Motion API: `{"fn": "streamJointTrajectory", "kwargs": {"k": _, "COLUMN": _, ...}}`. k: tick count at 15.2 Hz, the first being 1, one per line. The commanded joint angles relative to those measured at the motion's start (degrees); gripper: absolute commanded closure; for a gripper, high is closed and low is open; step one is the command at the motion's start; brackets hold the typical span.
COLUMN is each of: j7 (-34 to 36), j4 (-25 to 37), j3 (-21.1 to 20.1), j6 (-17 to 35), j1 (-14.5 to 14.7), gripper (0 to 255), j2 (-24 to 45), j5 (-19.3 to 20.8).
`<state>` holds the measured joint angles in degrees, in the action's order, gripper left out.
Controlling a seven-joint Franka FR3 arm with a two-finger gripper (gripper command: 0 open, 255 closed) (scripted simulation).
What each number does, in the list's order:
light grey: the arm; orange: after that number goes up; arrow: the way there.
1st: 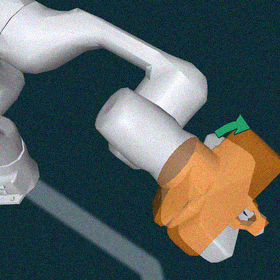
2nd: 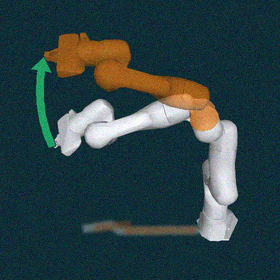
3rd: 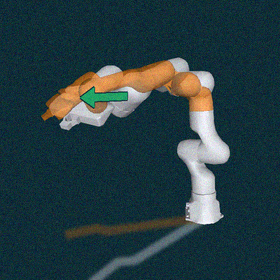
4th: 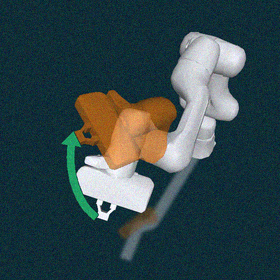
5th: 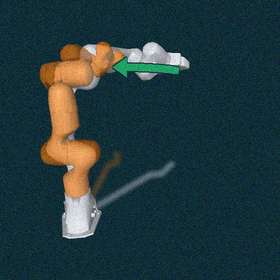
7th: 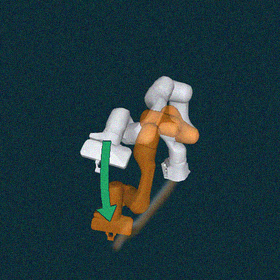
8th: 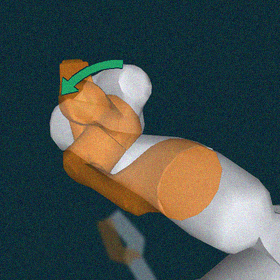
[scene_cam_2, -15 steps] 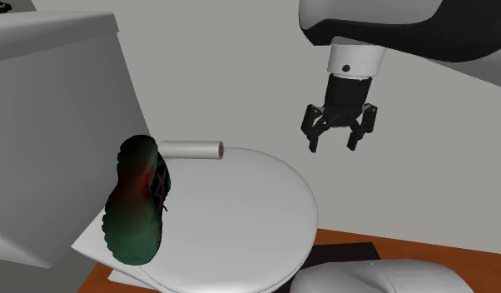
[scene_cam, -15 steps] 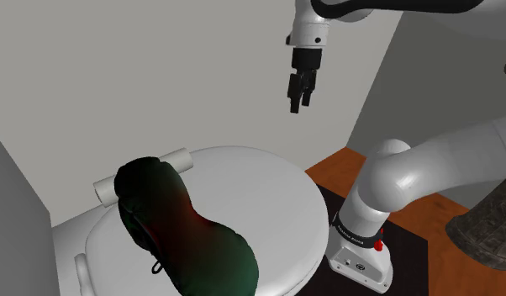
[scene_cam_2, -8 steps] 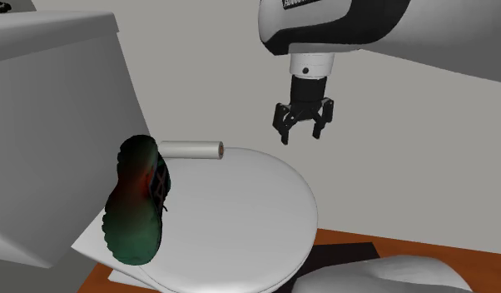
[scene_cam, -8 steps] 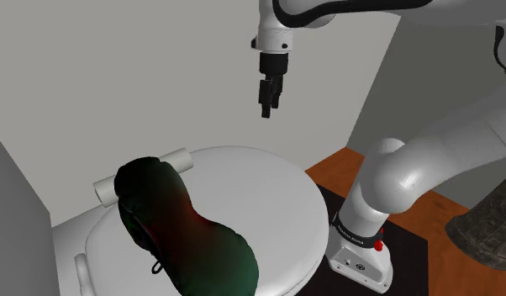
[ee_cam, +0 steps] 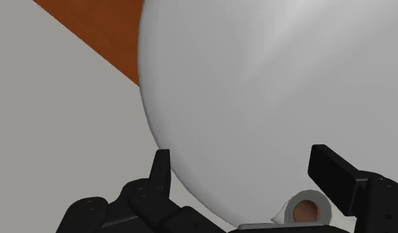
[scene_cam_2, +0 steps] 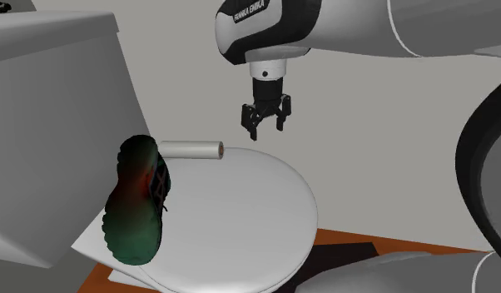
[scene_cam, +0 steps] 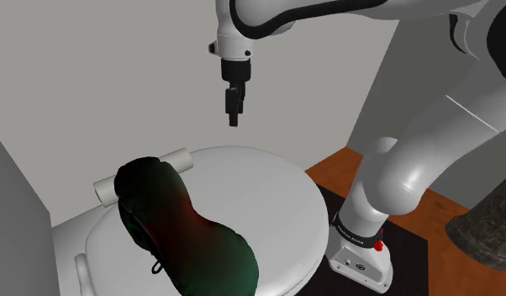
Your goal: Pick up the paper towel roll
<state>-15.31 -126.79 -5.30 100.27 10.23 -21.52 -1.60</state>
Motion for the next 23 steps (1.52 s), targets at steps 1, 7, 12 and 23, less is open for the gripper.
{"fn": "streamJointTrajectory", "kwargs": {"k": 1, "j7": -1.2, "j4": 1.9, "j3": -1.2, "j6": 1.9, "j1": 1.2, "gripper": 0, "j2": 3.4, "j5": 0.2}}
{"fn": "streamJointTrajectory", "kwargs": {"k": 7, "j7": -4.0, "j4": 8.5, "j3": -5.1, "j6": 5.6, "j1": 4.6, "gripper": 0, "j2": 12.4, "j5": 1.5}}
{"fn": "streamJointTrajectory", "kwargs": {"k": 12, "j7": -5.9, "j4": 14.3, "j3": -8.3, "j6": 7.8, "j1": 7.5, "gripper": 0, "j2": 19.5, "j5": 3.6}}
{"fn": "streamJointTrajectory", "kwargs": {"k": 23, "j7": -8.2, "j4": 23.2, "j3": -13.2, "j6": 11.3, "j1": 12.9, "gripper": 0, "j2": 31.1, "j5": 9.0}}
